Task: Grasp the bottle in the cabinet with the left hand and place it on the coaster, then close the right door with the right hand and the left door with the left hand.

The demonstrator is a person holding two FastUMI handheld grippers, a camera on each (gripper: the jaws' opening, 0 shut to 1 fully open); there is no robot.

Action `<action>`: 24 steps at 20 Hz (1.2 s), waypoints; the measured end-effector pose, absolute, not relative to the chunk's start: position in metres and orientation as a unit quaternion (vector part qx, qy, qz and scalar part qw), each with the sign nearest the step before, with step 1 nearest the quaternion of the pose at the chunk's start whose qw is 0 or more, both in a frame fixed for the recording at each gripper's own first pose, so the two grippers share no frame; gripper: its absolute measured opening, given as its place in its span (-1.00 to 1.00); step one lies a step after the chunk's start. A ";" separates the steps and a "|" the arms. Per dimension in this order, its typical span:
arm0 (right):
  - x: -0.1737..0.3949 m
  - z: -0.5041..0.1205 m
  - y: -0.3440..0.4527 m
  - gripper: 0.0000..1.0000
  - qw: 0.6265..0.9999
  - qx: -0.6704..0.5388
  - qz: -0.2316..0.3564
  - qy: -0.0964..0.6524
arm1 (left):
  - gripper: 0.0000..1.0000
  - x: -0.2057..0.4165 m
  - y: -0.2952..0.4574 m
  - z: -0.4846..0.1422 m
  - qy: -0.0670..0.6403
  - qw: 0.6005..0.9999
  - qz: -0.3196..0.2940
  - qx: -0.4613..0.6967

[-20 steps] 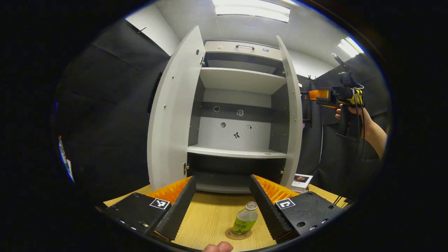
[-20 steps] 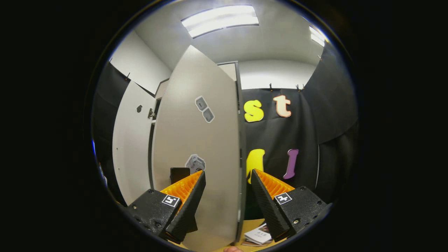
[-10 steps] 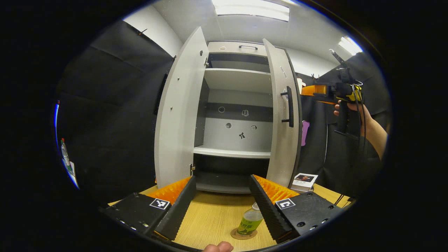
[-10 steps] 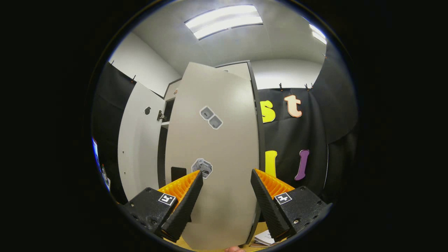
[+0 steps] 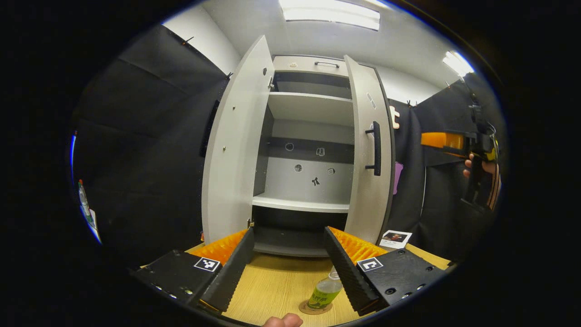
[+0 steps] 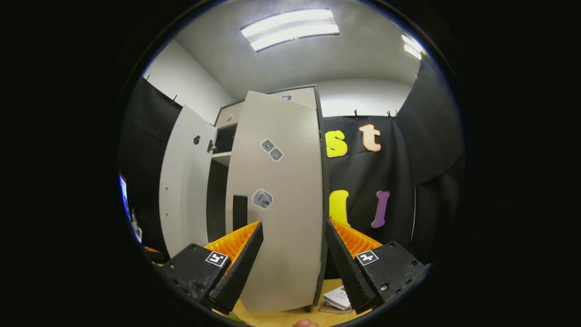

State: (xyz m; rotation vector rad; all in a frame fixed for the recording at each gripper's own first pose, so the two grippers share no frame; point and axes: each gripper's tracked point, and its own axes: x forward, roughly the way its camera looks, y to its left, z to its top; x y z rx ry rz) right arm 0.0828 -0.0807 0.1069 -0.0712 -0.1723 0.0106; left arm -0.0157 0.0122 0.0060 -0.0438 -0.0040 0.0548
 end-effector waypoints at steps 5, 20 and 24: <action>0.049 0.058 -0.084 0.69 0.997 -0.039 -0.021 -0.058 | 0.87 -0.008 0.015 0.025 -0.023 0.999 0.029 -0.013; -0.001 0.002 -0.120 0.69 0.997 -0.014 -0.069 -0.032 | 0.96 -0.014 0.175 0.139 -0.105 0.974 0.190 -0.062; -0.005 0.015 -0.127 0.69 0.996 -0.011 -0.075 -0.045 | 0.89 0.012 0.250 0.161 -0.122 0.959 0.244 -0.074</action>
